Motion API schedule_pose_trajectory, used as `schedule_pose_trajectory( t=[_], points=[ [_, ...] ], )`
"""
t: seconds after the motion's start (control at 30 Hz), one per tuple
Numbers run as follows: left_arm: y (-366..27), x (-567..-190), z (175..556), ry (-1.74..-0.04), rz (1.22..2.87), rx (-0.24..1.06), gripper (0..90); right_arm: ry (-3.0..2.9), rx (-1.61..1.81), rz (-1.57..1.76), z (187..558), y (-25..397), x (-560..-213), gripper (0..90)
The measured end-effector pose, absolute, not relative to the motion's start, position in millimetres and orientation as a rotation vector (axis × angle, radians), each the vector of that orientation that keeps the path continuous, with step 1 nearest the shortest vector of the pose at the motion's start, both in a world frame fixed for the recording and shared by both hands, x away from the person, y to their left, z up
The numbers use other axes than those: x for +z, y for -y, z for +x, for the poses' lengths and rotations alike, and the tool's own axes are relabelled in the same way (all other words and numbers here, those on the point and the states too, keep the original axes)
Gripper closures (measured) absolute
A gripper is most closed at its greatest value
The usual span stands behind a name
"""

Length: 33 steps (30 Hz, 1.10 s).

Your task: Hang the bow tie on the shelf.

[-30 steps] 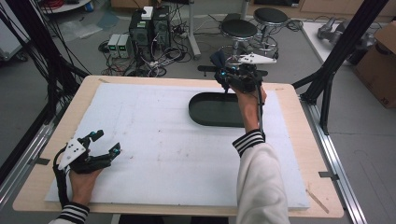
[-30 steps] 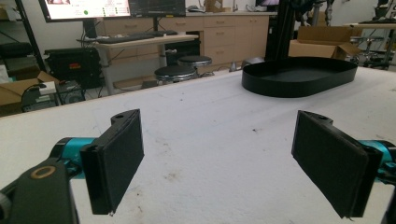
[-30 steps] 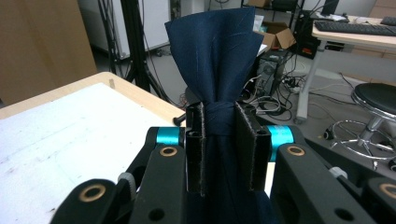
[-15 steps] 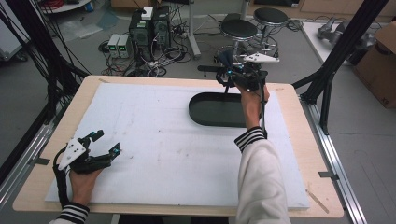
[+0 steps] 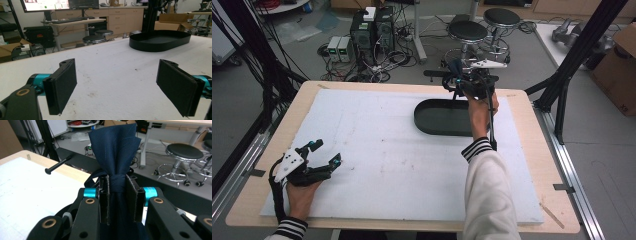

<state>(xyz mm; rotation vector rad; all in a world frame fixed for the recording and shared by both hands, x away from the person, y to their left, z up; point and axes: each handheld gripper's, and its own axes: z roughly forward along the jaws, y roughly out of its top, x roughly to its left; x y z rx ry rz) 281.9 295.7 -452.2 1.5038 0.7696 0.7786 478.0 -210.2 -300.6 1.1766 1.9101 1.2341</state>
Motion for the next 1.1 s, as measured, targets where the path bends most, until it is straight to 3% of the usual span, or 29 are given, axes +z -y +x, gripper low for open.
schedule_pose_trajectory(
  t=[0.5, 1.1],
  points=[
    [-295.8, -452.2, 281.8, -0.768, 1.506, 0.780, 16.9, -1.950, 1.154, 1.191, 479.9, 208.1, -305.0, 71.7],
    [-295.6, -452.2, 281.8, -0.766, 1.506, 0.782, 16.9, -1.921, 1.151, 1.183, 476.7, 210.3, -301.2, 58.3]
  ],
)
